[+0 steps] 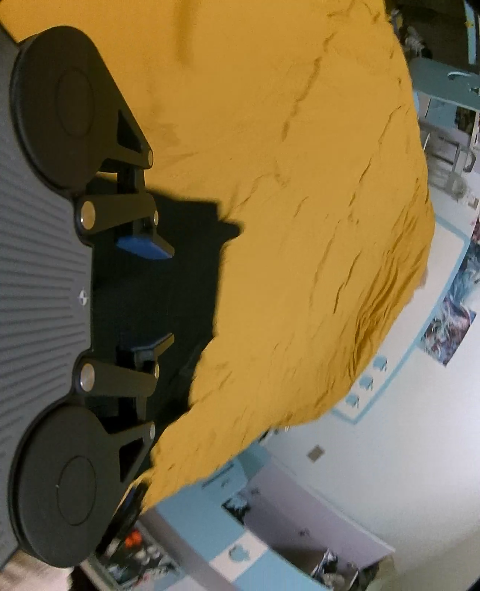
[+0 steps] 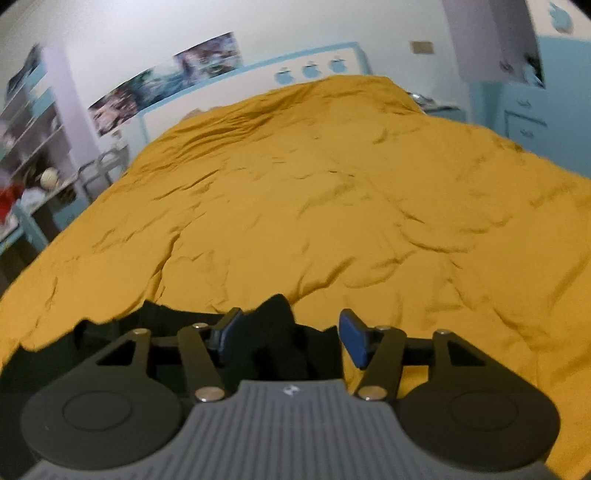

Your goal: Fold small clothes

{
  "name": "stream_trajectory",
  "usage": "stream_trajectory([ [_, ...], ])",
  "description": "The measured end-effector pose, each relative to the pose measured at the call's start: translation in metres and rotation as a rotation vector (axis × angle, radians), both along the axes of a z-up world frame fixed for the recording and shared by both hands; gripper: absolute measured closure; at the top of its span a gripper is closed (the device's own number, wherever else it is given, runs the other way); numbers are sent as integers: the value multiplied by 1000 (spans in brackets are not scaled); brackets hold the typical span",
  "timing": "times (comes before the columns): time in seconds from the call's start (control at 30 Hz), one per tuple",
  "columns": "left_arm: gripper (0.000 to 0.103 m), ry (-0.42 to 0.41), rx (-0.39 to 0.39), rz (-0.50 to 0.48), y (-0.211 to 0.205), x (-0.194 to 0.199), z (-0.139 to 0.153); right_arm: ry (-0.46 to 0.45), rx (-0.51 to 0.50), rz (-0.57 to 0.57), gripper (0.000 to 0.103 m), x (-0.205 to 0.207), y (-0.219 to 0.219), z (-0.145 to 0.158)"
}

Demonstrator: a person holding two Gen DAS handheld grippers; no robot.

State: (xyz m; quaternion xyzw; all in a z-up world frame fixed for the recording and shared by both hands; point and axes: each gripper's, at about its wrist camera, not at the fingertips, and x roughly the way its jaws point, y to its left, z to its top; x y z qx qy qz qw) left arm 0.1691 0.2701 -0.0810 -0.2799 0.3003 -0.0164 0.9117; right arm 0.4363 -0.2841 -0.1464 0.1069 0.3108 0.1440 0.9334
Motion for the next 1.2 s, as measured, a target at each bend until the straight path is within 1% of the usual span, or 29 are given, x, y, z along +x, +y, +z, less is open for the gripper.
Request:
stream_trajectory([
  [0.03, 52, 1, -11, 0, -5, -9, -2, 3, -12, 28, 48, 5, 8, -2],
  [0.1, 52, 21, -41, -1, -11, -23, -10, 14, -27, 42, 49, 9, 14, -5],
  [0.13, 52, 35, -58, 2, -12, -27, -15, 30, -43, 47, 77, 12, 19, -9],
  [0.17, 52, 55, -72, 7, -13, -30, -20, 54, -60, 48, 98, 17, 23, -13],
  [0.2, 52, 69, -76, 15, -13, -33, -24, 72, -81, 37, 97, 19, 27, -16],
  [0.27, 52, 88, -65, 24, -10, -40, -33, 21, -88, -17, 97, 14, 26, -11],
  [0.3, 54, 108, -47, 28, -9, -40, -38, 9, -95, -53, 97, 13, 23, -11],
  [0.33, 55, 115, -32, 30, -8, -40, -44, 25, -91, -56, 95, 16, 21, -14],
  [0.37, 59, 118, -36, 33, -6, -41, -49, 71, -87, -57, 94, 20, 19, -21],
  [0.4, 60, 123, -45, 35, -4, -41, -50, 98, -87, -69, 91, 22, 18, -25],
  [0.47, 60, 112, -57, 41, -2, -42, -45, 102, -48, -102, 83, 18, 11, -23],
  [0.5, 59, 99, -58, 41, -4, -45, -39, 81, -20, -137, 73, 9, 7, -15],
  [0.53, 59, 78, -61, 38, -5, -47, -33, 57, 2, -157, 69, 1, 2, -5],
  [0.57, 57, 57, -62, 40, -7, -50, -27, 31, 30, -152, 67, -13, -2, 6],
  [0.6, 56, 37, -64, 42, -16, -57, -24, 12, 66, -141, 64, -32, -7, 17],
  [0.67, 54, 21, -64, 41, -22, -65, -18, -1, 124, -120, 53, -75, -17, 36],
  [0.7, 54, 19, -63, 46, -25, -67, -16, -2, 139, -118, 41, -94, -21, 40],
  [0.73, 54, 21, -69, 44, -26, -69, -15, -3, 157, -126, 36, -121, -29, 44],
  [0.83, 54, 23, -92, 52, -30, -74, -17, -18, 153, -182, 35, -178, -48, 46],
  [0.87, 54, 29, -97, 57, -31, -74, -19, -7, 153, -193, 35, -193, -56, 42],
  [0.93, 53, 44, -103, 70, -32, -75, -25, 35, 175, -188, 35, -209, -70, 31],
  [1.0, 54, 66, -111, 90, -31, -74, -32, 89, 223, -176, 35, -216, -78, 19],
  [1.07, 54, 91, -109, 101, -30, -75, -39, 105, 255, -159, 35, -220, -81, 11],
  [1.17, 54, 94, -98, 93, -31, -79, -44, 105, 244, -143, 33, -217, -74, 6],
  [1.2, 54, 95, -93, 88, -32, -80, -44, 117, 242, -141, 42, -215, -74, 4],
])
